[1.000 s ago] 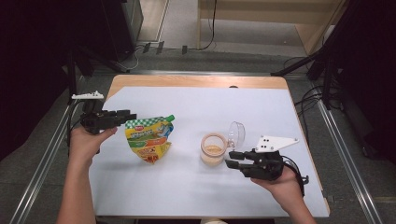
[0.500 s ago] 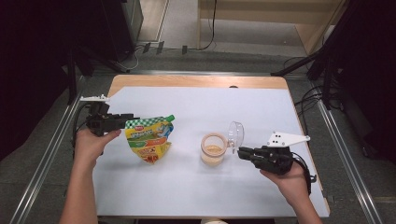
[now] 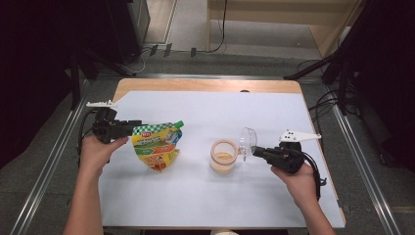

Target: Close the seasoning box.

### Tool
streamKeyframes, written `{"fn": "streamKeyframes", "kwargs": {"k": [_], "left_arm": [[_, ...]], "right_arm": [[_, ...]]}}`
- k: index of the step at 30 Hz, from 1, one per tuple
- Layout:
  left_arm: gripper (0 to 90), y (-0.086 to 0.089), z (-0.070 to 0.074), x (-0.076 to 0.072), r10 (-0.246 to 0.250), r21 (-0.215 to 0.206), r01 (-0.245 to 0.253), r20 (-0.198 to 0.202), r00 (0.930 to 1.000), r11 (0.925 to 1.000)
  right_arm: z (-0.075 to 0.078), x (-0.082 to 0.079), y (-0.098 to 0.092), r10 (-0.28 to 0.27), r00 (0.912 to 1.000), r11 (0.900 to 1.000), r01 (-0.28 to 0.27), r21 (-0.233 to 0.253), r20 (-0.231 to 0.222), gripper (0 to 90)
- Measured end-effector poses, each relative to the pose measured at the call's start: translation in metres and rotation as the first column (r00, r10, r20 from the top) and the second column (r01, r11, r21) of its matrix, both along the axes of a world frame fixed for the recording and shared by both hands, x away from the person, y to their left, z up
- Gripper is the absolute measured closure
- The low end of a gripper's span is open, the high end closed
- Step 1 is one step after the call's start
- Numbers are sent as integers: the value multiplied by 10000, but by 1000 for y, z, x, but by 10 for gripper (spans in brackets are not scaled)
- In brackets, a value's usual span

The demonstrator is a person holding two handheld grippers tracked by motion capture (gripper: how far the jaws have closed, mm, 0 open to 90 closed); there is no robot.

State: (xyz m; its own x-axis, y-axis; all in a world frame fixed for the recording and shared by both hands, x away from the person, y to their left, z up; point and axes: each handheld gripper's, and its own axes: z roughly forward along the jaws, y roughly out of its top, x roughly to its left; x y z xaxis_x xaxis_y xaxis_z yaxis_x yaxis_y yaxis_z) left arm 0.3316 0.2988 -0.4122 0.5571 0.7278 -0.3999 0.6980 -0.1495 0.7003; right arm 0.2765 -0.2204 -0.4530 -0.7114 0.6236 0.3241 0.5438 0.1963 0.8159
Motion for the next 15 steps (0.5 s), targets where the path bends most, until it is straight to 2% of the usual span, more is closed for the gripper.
{"fn": "streamKeyframes", "kwargs": {"k": [4, 7, 10, 15], "left_arm": [[501, 0, -2, 1, -54, -33, 54, -74, 10000, 10000], [501, -1, -2, 1, -80, 18, 80, -90, 9999, 10000], [500, -1, -2, 1, -89, 31, 89, -95, 9999, 10000], [497, -1, -2, 1, -55, -74, 53, -168, 9998, 10000]], "right_arm": [[-5, 6, 4, 2, 10000, 9999, -2, -107, -56, 900], [-5, 11, 7, 17, 10000, 10000, -16, 27, -88, 900], [-3, 15, 10, 85, 9999, 10000, -85, 31, 101, 900], [-6, 19, 16, 242, 9996, 9996, -240, -145, 161, 900]]}}
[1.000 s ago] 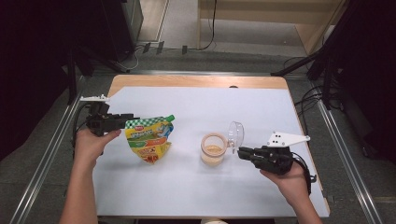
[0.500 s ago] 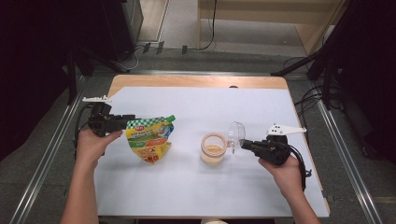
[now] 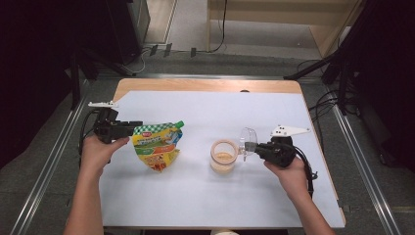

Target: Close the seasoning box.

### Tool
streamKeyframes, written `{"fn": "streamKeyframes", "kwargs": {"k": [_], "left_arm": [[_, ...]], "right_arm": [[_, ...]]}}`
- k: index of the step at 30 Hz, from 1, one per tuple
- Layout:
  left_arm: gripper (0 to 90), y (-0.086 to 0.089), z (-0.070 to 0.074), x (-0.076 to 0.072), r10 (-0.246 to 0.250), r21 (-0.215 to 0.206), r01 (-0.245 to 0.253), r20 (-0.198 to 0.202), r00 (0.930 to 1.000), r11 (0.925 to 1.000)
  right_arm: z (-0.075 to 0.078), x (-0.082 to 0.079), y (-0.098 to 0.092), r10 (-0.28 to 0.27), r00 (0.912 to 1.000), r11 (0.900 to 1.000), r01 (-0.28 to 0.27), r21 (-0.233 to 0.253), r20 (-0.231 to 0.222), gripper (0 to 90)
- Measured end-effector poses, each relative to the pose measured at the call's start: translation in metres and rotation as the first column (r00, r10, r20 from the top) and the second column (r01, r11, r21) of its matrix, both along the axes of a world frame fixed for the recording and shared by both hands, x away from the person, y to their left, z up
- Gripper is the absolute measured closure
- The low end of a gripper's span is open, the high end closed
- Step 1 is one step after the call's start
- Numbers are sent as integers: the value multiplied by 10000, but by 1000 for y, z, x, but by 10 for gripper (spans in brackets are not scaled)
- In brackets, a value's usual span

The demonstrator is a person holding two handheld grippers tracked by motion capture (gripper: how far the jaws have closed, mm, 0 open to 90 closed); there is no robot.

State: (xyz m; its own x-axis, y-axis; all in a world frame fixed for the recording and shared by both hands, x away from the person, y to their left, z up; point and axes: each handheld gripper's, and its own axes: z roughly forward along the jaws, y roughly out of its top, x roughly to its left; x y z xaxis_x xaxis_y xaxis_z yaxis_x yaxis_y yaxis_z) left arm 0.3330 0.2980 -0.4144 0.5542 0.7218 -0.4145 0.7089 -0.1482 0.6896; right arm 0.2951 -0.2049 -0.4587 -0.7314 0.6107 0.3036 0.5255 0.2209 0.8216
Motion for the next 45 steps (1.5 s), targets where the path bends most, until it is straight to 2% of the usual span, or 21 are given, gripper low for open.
{"fn": "streamKeyframes", "kwargs": {"k": [2, 7, 9, 13, 16, 18, 23, 27, 32, 37, 42, 45], "left_arm": [[497, 0, 1, -1, 14, 1, -14, 61, 10000, 10000], [494, 0, -1, 0, -24, 67, 24, -74, 10000, 10000], [494, 1, -1, 0, -52, 67, 52, -127, 9999, 10000], [496, 0, -2, 0, -81, 84, 81, -86, 9999, 9999], [501, 0, -2, 0, -84, -31, 83, -271, 9996, 10000], [501, 0, -2, 0, -78, 28, 79, -260, 9996, 10000], [499, -2, -3, 1, -84, 192, 88, -205, 9998, 9998], [496, -1, -3, 0, -65, 219, 68, -116, 9999, 9997], [488, -2, -3, 0, -88, 326, 90, -80, 9999, 9994], [481, -3, -4, 0, -83, 380, 87, -101, 9999, 9992], [480, -1, -4, 0, -55, 379, 58, -83, 10000, 9993], [479, -1, -4, 0, -26, 369, 28, -63, 10000, 9993]], "right_arm": [[1, 1, 2, -10, 9999, 10000, 11, -86, 127, 900], [6, -1, 4, 86, 9996, 10000, -87, 28, 279, 900], [6, -2, 5, 132, 9993, 9999, -129, -76, 342, 900], [9, -6, 9, 169, 9987, 9998, -174, 104, 476, 900], [13, -10, 10, 314, 9975, 9988, -336, 343, 627, 900], [14, -11, 11, 341, 9970, 9992, -355, 193, 688, 891], [16, -13, 8, 434, 9958, 9989, -446, 132, 810, 824], [16, -13, 3, 360, 9953, 9993, -363, 17, 893, 724], [14, -11, -4, 212, 9967, 9998, -207, -68, 781, 616], [10, -10, -12, 7, 9977, 10000, -12, 82, 677, 543], [5, -9, -20, -171, 9967, 9998, 176, -56, 788, 490], [1, -7, -23, -301, 9978, 9994, 311, -160, 592, 446]]}}
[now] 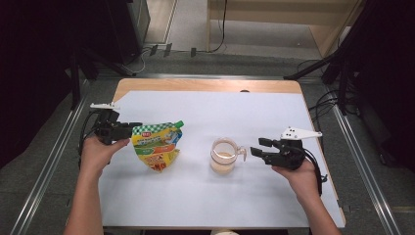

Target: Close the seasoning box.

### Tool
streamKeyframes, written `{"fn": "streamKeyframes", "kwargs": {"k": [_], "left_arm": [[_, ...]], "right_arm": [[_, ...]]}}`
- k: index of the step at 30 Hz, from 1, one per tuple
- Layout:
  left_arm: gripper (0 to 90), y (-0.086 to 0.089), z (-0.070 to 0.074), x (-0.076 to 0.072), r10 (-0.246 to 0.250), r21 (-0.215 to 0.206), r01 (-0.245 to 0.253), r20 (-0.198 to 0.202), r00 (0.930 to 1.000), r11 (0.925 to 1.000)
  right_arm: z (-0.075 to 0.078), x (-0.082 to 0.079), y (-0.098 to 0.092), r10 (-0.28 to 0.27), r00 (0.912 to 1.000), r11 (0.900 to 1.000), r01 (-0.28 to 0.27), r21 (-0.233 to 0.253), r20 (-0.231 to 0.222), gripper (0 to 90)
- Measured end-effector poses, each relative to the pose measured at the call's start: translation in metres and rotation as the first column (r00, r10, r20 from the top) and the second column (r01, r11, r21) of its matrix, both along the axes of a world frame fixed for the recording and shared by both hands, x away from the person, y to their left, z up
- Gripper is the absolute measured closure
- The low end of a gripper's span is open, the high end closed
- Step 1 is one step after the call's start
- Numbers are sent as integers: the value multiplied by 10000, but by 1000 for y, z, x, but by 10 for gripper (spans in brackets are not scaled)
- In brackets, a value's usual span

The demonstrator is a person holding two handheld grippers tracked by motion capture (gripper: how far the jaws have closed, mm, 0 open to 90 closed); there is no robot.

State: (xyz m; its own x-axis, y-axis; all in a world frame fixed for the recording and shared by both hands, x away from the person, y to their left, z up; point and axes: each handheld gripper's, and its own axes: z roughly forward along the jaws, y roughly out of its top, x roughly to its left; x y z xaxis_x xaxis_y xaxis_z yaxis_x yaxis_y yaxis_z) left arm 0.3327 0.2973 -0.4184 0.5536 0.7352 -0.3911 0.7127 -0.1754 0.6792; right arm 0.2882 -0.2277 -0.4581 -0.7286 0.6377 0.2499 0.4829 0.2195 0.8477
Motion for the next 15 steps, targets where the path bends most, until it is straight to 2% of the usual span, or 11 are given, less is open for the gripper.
{"fn": "streamKeyframes", "kwargs": {"k": [7, 9, 12, 13, 15], "left_arm": [[477, 2, 0, 0, 92, -72, -92, 21, 10000, 9999], [476, 3, 0, 0, 101, -77, -101, 14, 9999, 9999], [477, 4, 0, 0, 183, -24, -183, 20, 9998, 9998], [477, 4, 0, -1, 343, 52, -344, 56, 9994, 9994], [477, 5, 0, -1, 367, 89, -368, 100, 9993, 9993]], "right_arm": [[-7, 4, -9, -385, 9992, 9993, 385, -16, -125, 405], [-9, 5, -11, -707, 9973, 9972, 711, -229, 179, 367], [-14, 7, -13, -1039, 9943, 9943, 1044, -200, 241, 304], [-14, 8, -13, -1063, 9941, 9939, 1069, -269, 238, 299], [-16, 8, -15, -1321, 9905, 9903, 1336, -381, 393, 289]]}}
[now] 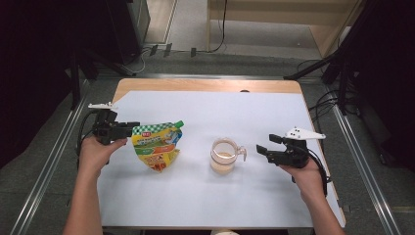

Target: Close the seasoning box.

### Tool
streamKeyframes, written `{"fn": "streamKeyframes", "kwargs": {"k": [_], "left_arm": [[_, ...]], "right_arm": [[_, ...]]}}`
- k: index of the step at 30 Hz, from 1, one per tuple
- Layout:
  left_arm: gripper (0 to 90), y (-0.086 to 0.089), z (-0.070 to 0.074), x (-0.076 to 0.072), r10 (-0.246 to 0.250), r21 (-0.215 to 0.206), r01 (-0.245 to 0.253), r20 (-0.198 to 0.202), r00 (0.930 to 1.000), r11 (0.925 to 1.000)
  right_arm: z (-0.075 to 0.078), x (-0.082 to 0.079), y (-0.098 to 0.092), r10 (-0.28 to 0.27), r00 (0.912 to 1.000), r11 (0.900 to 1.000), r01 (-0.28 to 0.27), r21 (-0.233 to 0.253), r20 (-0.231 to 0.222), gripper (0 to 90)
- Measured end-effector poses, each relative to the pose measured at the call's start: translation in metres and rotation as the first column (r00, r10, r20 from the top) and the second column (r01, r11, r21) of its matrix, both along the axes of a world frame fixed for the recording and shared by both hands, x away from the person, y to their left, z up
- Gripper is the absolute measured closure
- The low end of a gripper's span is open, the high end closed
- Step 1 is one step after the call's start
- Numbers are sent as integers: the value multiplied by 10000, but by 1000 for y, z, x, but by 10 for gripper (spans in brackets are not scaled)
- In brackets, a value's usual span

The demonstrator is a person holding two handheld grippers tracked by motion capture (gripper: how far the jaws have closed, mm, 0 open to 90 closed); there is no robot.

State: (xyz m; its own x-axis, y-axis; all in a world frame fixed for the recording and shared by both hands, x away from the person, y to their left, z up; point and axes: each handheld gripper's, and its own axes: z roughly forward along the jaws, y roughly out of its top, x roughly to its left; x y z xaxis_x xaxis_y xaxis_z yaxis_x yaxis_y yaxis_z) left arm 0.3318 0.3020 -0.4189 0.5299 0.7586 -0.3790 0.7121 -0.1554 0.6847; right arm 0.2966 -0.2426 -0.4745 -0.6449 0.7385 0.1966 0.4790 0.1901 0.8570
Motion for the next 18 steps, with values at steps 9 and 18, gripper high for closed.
{"fn": "streamKeyframes", "kwargs": {"k": [9, 18], "left_arm": [[469, 3, -2, 0, 135, 110, -136, 35, 9999, 9998], [450, 2, -4, 1, 236, 195, -235, -29, 9997, 9995]], "right_arm": [[-9, 6, -11, -241, 9996, 9991, 236, -358, -149, 229], [-15, 11, -17, -707, 9968, 9960, 685, -567, -381, 232]]}}
